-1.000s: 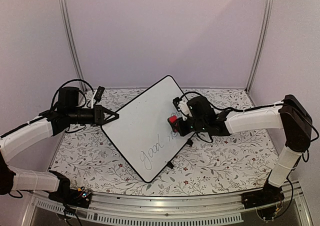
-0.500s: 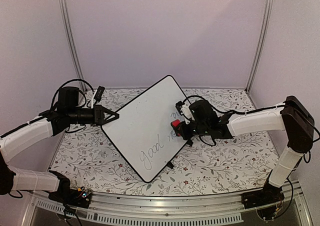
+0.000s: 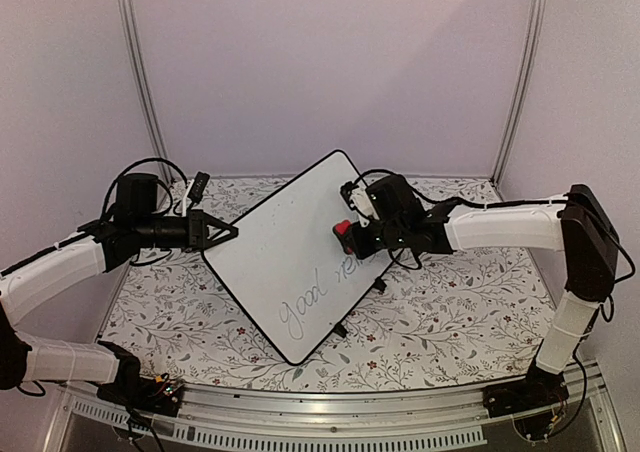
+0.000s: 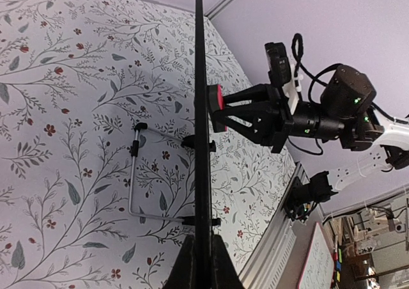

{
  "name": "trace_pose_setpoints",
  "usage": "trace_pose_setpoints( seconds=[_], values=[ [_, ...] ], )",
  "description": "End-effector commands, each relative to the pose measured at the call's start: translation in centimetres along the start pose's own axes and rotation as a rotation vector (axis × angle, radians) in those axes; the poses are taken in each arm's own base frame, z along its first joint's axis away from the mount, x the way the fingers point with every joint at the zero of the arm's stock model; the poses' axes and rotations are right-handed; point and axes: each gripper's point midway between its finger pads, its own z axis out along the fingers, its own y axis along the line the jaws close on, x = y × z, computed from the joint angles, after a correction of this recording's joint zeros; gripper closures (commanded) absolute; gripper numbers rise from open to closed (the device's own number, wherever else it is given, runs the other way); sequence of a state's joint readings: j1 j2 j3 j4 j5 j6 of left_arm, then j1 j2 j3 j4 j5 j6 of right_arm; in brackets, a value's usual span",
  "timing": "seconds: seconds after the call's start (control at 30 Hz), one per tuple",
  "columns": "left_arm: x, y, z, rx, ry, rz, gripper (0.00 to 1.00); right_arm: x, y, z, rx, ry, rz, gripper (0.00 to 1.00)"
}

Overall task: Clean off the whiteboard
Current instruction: Erase the whiteboard at the center of the board.

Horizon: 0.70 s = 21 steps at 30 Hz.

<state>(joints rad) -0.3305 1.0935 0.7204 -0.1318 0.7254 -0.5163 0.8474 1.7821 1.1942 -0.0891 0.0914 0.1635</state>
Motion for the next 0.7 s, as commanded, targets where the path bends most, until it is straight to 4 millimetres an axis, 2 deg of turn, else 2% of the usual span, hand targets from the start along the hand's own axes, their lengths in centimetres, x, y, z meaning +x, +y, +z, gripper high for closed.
trace_pose_setpoints(
  seconds=[0.0, 0.1, 0.17, 0.33, 0.67],
  values=[
    [0.5, -1.3, 0.0, 0.069, 0.017, 0.064, 1.00, -2.2, -0.6, 1.0, 0.022, -0.014, -0.024, 1.00],
    [0.4, -1.3, 0.0, 0.070, 0.017, 0.064, 1.00, -3.6, -0.9, 1.3, 0.022, -0.029, -0.026, 1.00],
    [0.5, -1.4, 0.0, 0.071, 0.017, 0.065, 1.00, -3.5, -1.1, 1.7, 0.024, -0.020, -0.026, 1.00],
    [0.4, -1.4, -0.1, 0.072, 0.016, 0.066, 1.00, -1.2, -1.4, 2.3, 0.025, 0.025, -0.022, 1.00],
    [0.5, -1.4, 0.0, 0.072, 0.020, 0.063, 1.00, 3.4, -1.7, 2.0, 0.005, 0.086, 0.018, 1.00]
  ],
)
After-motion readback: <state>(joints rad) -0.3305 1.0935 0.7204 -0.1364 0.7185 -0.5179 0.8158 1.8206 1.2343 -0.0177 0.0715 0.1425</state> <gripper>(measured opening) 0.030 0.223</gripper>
